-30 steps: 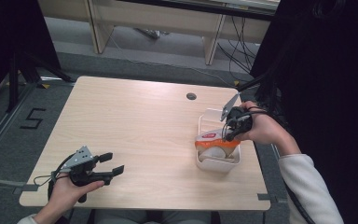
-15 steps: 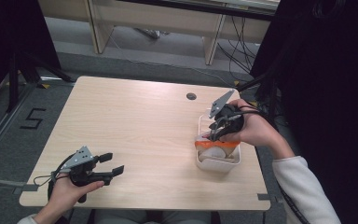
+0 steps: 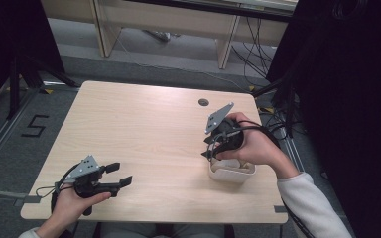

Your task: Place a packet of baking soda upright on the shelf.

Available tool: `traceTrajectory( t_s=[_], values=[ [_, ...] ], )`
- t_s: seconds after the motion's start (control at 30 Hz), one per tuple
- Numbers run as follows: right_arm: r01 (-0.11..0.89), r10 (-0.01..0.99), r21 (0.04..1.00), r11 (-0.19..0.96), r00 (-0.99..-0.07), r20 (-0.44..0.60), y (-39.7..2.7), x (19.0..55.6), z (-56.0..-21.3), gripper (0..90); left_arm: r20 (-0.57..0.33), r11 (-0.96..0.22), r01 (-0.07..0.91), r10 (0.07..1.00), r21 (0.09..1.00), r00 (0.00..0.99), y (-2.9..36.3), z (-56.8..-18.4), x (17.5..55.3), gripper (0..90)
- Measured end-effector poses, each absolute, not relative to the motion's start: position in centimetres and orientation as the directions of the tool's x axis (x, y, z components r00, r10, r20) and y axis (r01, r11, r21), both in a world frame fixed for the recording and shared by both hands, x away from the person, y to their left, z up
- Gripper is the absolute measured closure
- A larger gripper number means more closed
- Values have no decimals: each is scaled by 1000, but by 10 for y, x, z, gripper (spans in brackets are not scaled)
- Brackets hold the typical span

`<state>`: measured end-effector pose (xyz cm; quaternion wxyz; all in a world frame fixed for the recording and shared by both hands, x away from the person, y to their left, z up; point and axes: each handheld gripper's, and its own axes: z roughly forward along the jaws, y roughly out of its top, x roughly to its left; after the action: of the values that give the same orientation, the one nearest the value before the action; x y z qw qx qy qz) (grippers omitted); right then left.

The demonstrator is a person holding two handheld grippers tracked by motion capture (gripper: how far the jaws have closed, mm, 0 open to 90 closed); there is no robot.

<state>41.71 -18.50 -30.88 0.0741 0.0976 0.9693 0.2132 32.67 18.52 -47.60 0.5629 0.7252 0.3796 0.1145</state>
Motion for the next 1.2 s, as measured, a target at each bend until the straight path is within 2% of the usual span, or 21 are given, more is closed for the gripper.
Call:
traceTrajectory(
  t_s=[0.03, 0.1, 0.13, 0.2, 0.27, 0.3, 0.4, 0.43, 0.6, 0.63, 0.67, 0.77, 0.9, 0.97, 1.0, 1.2],
  values=[
    [127, 191, 429, 894, -976, -109, -183, 417, -310, 534, -261, -78, 421, 680, 903, 686, 185, -476, 327, 267],
    [149, 208, 425, 893, -973, -98, -178, 411, -311, 535, -261, -79, 422, 680, 903, 686, 185, -476, 326, 267],
    [101, 163, 429, 898, -980, -111, -175, 411, -313, 536, -259, -81, 424, 684, 902, 682, 185, -476, 326, 267],
    [132, 190, 425, 896, -977, -97, -172, 406, -314, 535, -259, -82, 424, 683, 902, 683, 185, -476, 326, 267],
    [91, 149, 431, 898, -983, -104, -168, 405, -317, 535, -259, -82, 423, 683, 902, 683, 185, -476, 326, 267],
    [117, 172, 423, 899, -980, -95, -167, 402, -319, 535, -259, -82, 424, 683, 902, 683, 185, -476, 326, 267],
    [95, 149, 411, 907, -984, -100, -163, 400, -325, 537, -259, -82, 424, 683, 902, 683, 185, -476, 326, 267],
    [123, 172, 406, 906, -981, -87, -162, 398, -327, 537, -259, -82, 424, 683, 902, 683, 185, -476, 326, 267],
    [109, 154, 417, 902, -985, -76, -158, 392, -340, 539, -245, -97, 414, 677, 905, 694, 185, -476, 326, 267],
    [79, 125, 424, 902, -989, -81, -158, 392, -344, 540, -245, -98, 416, 678, 904, 693, 185, -476, 326, 267],
    [112, 153, 424, 899, -986, -64, -157, 388, -347, 539, -243, -102, 416, 677, 904, 694, 185, -476, 326, 268],
    [76, 116, 440, 895, -991, -65, -156, 385, -358, 542, -247, -99, 418, 676, 903, 694, 185, -476, 326, 269],
    [100, 130, 453, 886, -991, -35, -155, 377, -374, 543, -253, -94, 424, 679, 901, 689, 184, -477, 325, 269],
    [69, 98, 461, 885, -994, -40, -154, 377, -383, 543, -252, -96, 425, 680, 900, 689, 184, -477, 325, 269],
    [107, 131, 458, 882, -991, -20, -154, 373, -386, 544, -252, -97, 425, 680, 900, 689, 184, -477, 325, 269],
    [124, 132, 460, 879, -991, 15, -153, 368, -408, 546, -258, -90, 427, 679, 900, 687, 183, -477, 325, 269]
  ],
)
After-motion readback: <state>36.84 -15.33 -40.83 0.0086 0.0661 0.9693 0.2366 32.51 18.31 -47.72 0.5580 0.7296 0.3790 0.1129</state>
